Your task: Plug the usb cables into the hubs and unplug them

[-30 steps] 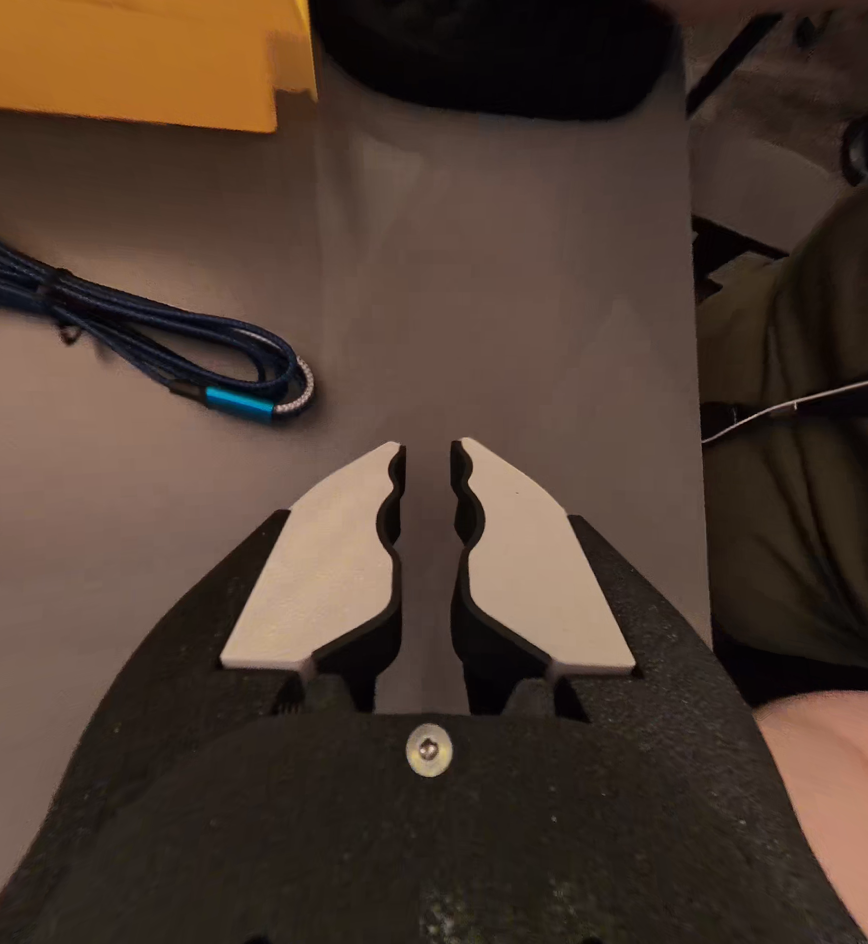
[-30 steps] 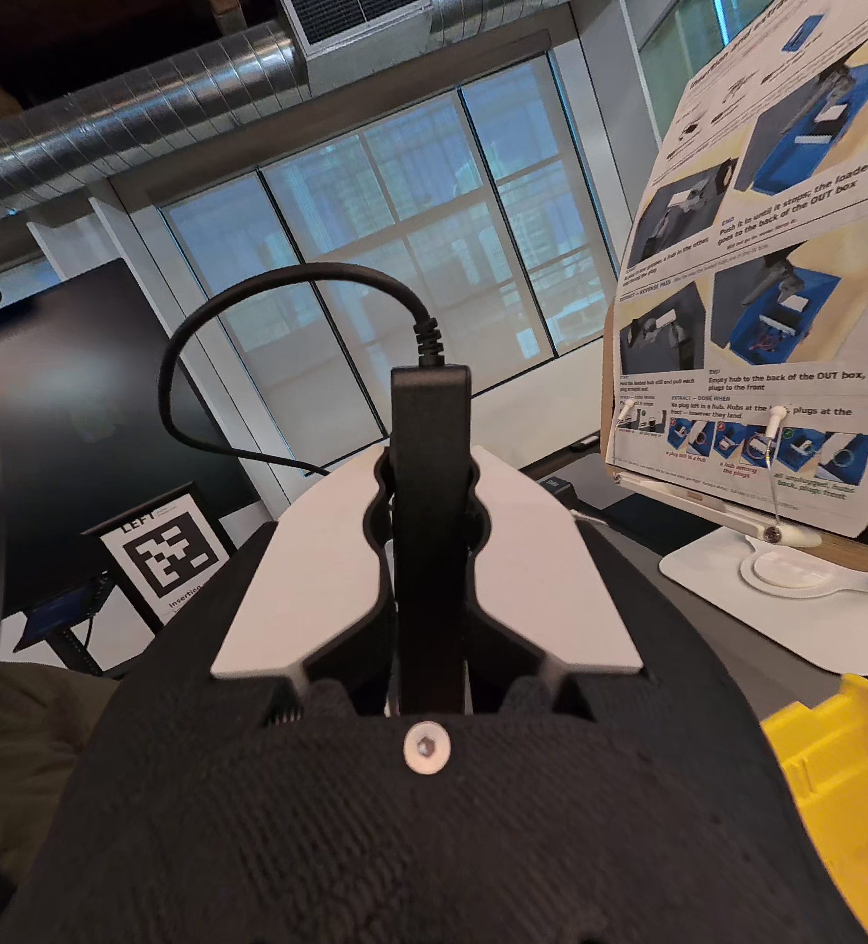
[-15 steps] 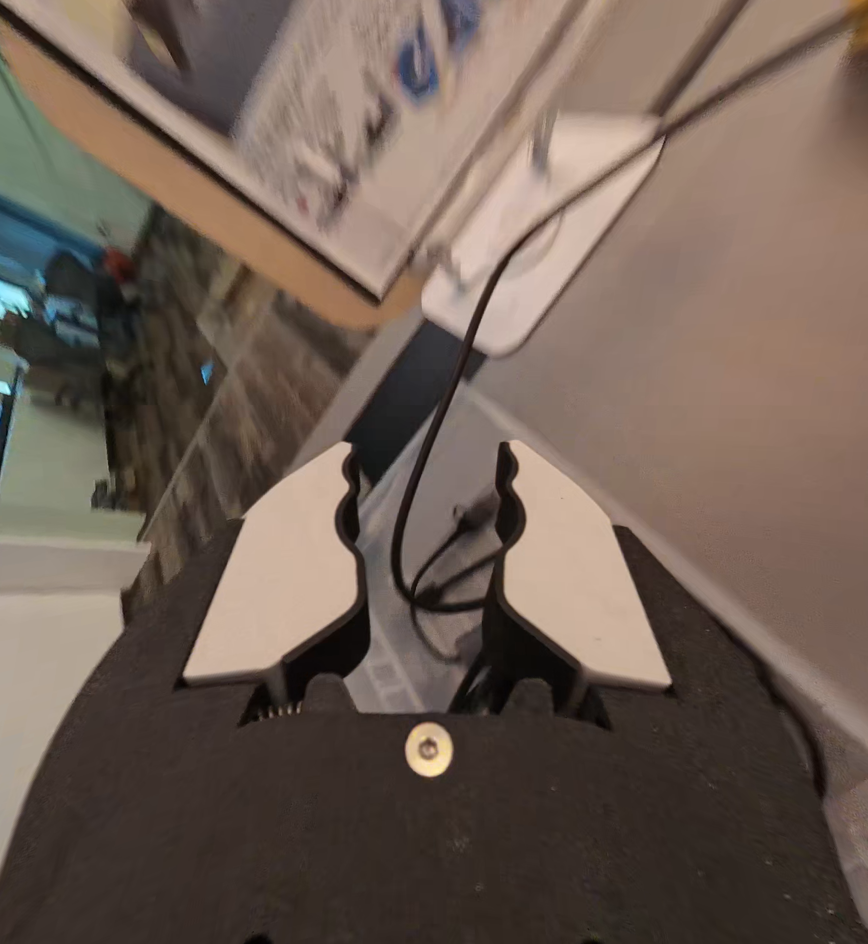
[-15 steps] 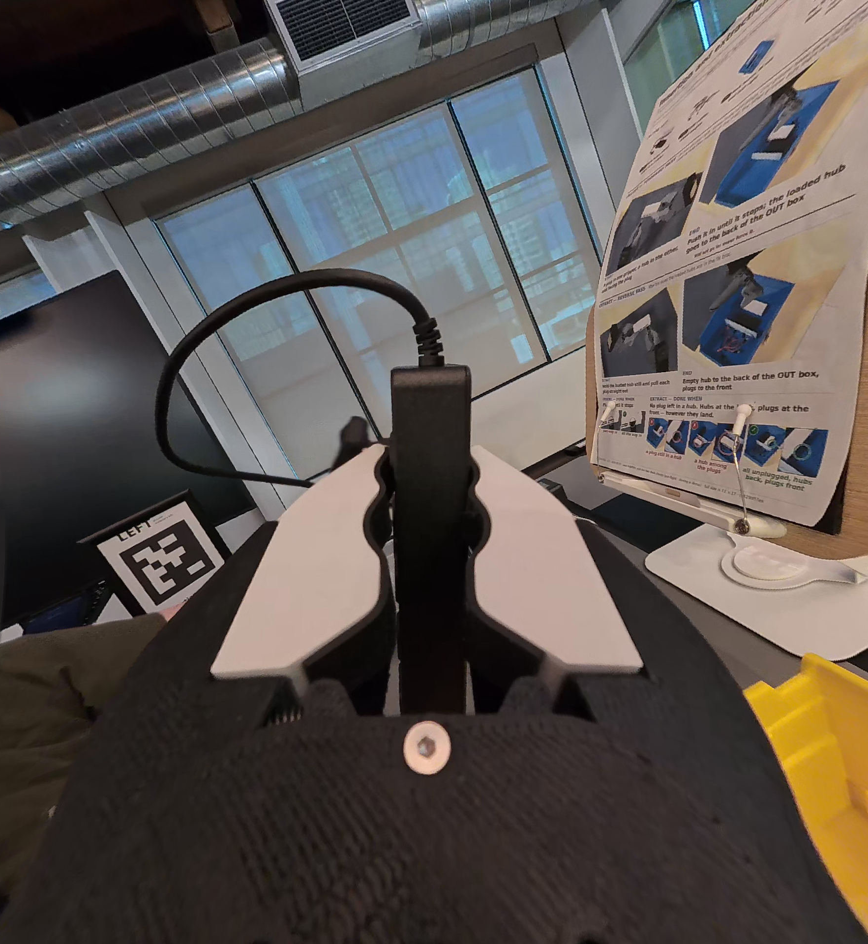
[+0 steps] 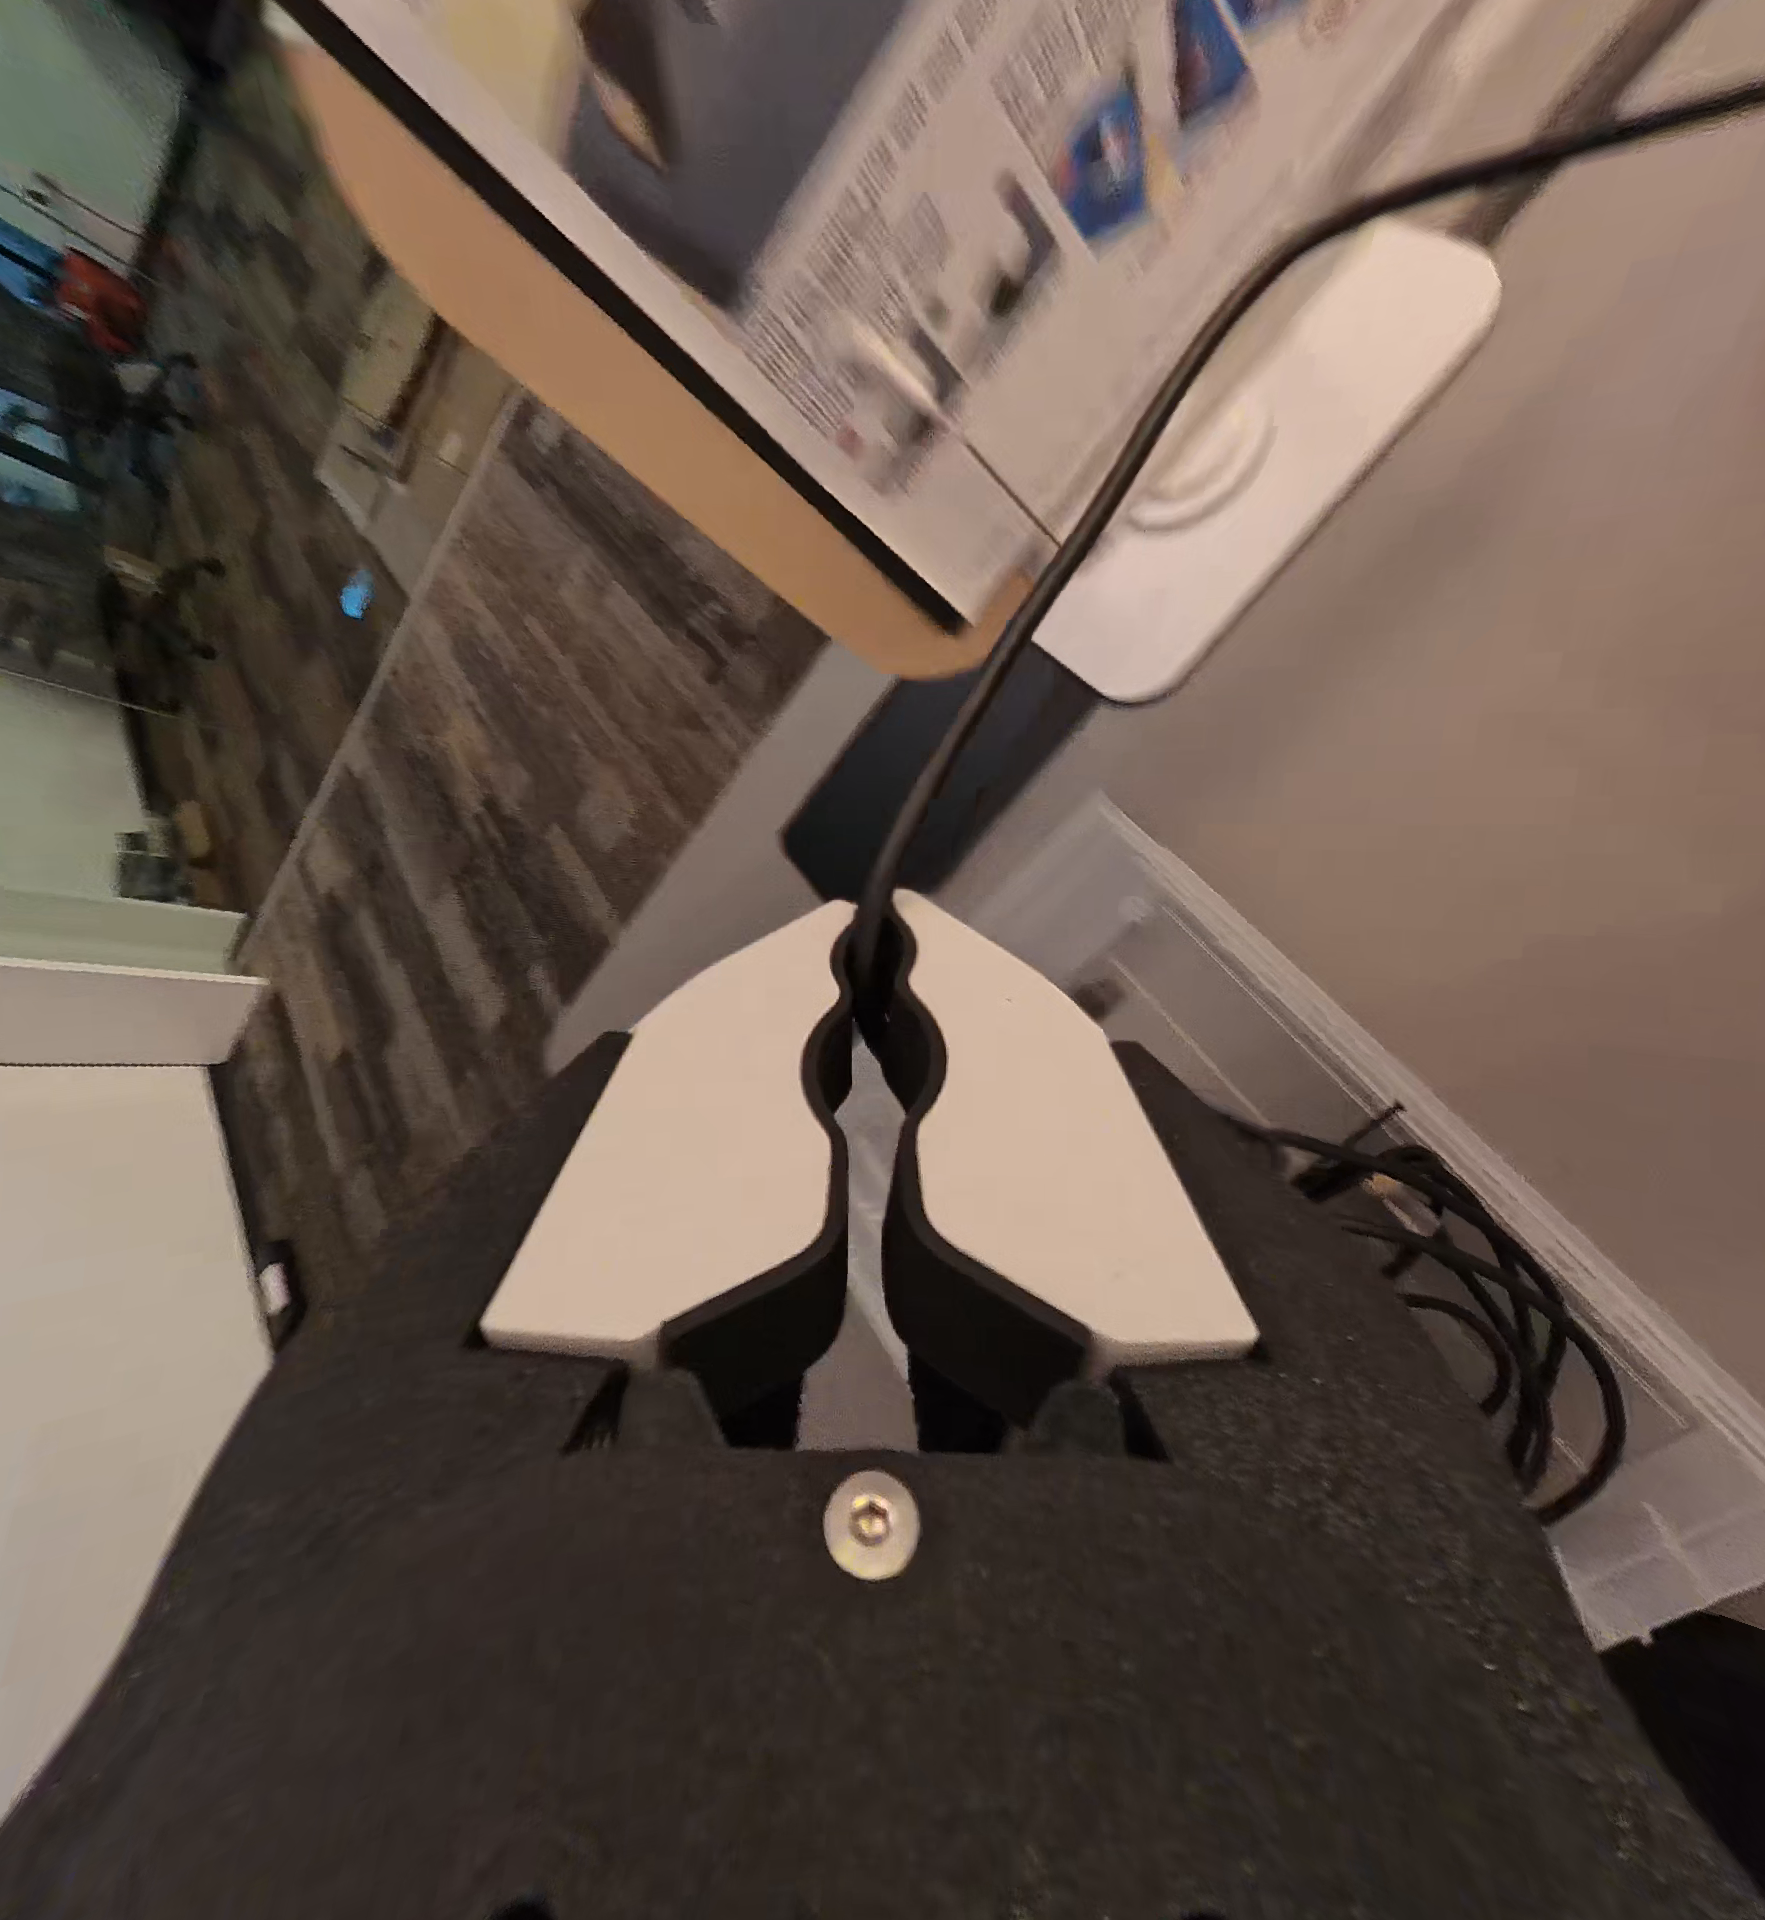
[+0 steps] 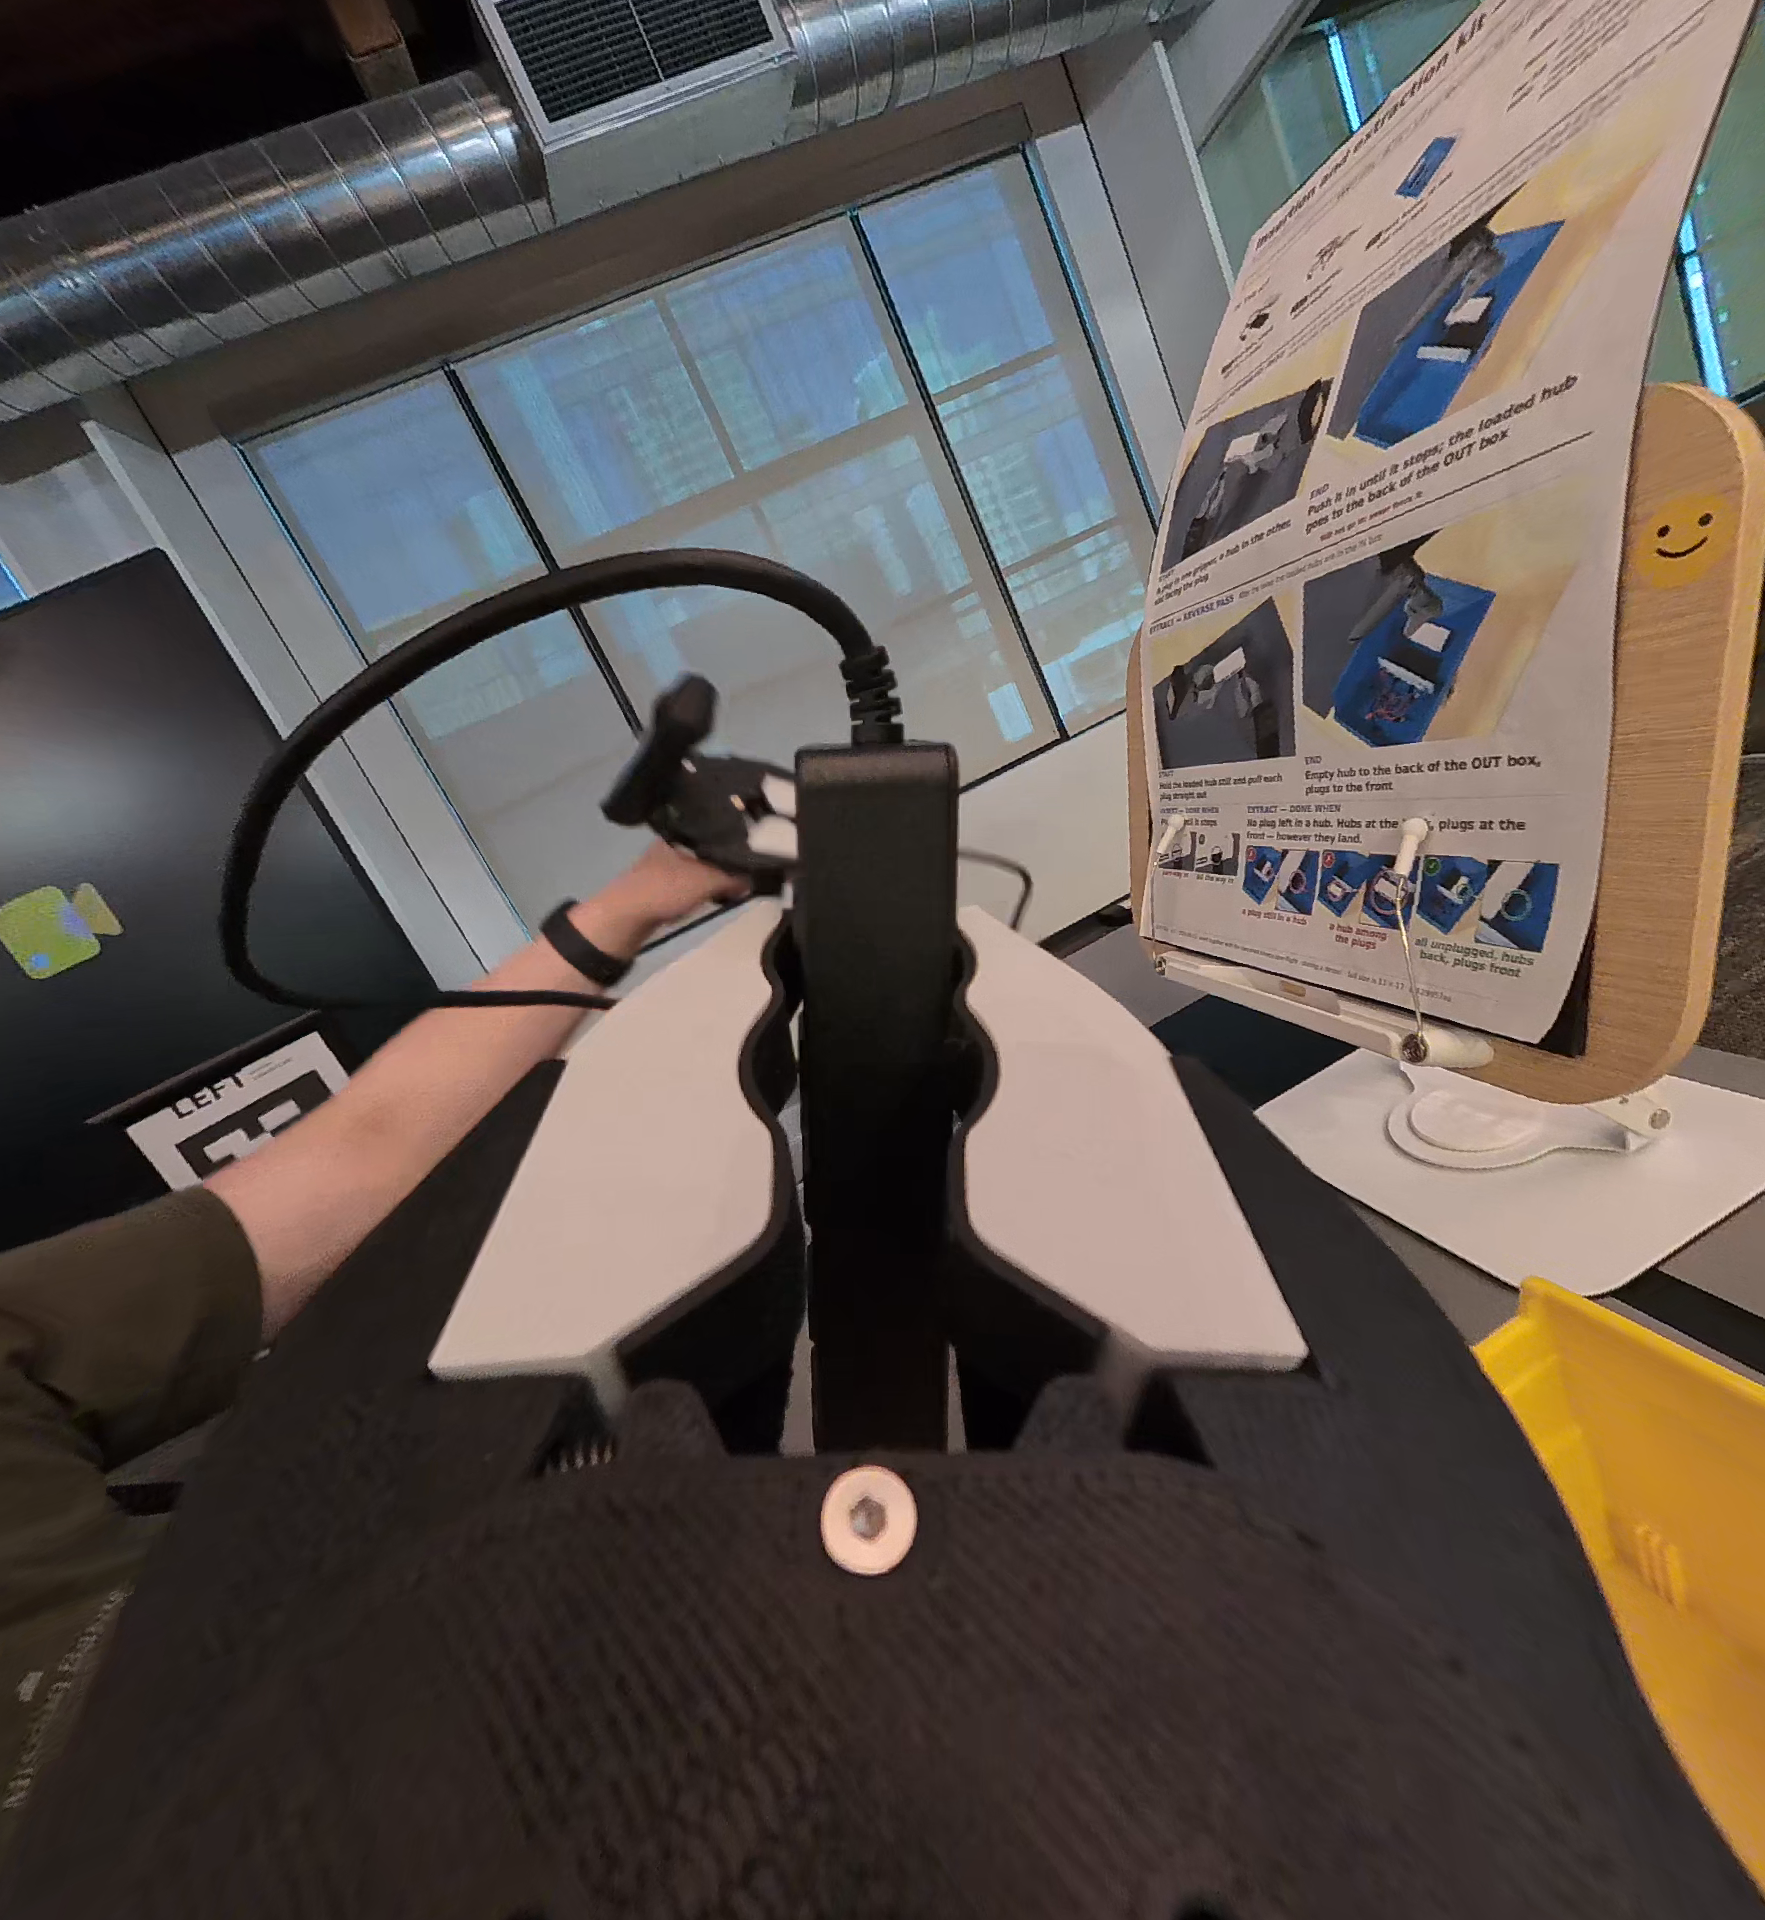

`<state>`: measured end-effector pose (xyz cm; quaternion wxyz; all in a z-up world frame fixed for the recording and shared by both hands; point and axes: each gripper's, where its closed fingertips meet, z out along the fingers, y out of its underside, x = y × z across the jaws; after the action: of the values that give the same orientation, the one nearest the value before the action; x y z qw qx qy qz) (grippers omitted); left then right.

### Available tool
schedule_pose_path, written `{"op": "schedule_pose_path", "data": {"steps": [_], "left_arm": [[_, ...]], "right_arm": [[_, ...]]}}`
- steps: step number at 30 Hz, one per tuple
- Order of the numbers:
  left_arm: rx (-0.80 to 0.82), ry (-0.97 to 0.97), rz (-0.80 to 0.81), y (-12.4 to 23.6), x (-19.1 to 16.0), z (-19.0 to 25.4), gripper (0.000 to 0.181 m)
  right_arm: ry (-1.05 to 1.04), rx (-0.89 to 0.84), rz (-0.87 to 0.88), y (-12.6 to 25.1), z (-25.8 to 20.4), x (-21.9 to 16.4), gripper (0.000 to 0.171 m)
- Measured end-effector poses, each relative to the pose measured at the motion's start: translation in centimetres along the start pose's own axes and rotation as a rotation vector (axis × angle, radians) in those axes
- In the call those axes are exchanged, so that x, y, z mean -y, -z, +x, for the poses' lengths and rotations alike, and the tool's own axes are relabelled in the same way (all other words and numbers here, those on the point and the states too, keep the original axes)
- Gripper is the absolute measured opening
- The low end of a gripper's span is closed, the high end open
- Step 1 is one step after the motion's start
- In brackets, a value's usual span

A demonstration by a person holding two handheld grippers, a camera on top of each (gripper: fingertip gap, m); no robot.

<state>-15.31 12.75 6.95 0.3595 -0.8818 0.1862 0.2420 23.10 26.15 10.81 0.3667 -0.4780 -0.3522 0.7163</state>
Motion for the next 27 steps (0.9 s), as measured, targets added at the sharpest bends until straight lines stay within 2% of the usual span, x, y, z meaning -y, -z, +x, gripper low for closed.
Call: {"op": "schedule_pose_path", "data": {"steps": [4, 7, 10, 12, 19, 23, 27], "left_arm": [[0.114, -0.049, 0.062, 7.0, 8.3, -4.7, 0.000], [0.144, -0.060, 0.131, 12.2, 14.5, -5.8, 0.000], [0.050, -0.027, 0.162, 15.0, 18.5, -3.8, 0.000], [-0.003, -0.024, 0.161, 14.8, 19.4, -1.8, 0.000], [-0.233, 0.000, 0.070, 6.9, 15.6, 7.3, 0.000], [-0.400, 0.064, 0.013, 1.5, 11.0, 13.3, 0.000], [-0.568, 0.209, -0.049, -3.0, 6.1, 18.9, 0.000]], "right_arm": [[-0.005, -0.015, -0.003, -0.2, 0.5, -0.2, 0.026], [-0.009, -0.023, -0.001, -0.2, 0.7, -0.3, 0.026], [-0.012, -0.024, 0.001, 0.0, 0.7, -0.1, 0.026], [-0.015, -0.021, 0.007, 0.3, 0.5, 0.1, 0.026], [-0.020, 0.002, 0.000, 1.0, -0.3, 0.4, 0.026], [-0.046, 0.012, -0.020, 0.9, 0.0, 0.0, 0.026], [-0.083, -0.004, -0.046, 0.4, 0.9, -0.9, 0.026]]}}
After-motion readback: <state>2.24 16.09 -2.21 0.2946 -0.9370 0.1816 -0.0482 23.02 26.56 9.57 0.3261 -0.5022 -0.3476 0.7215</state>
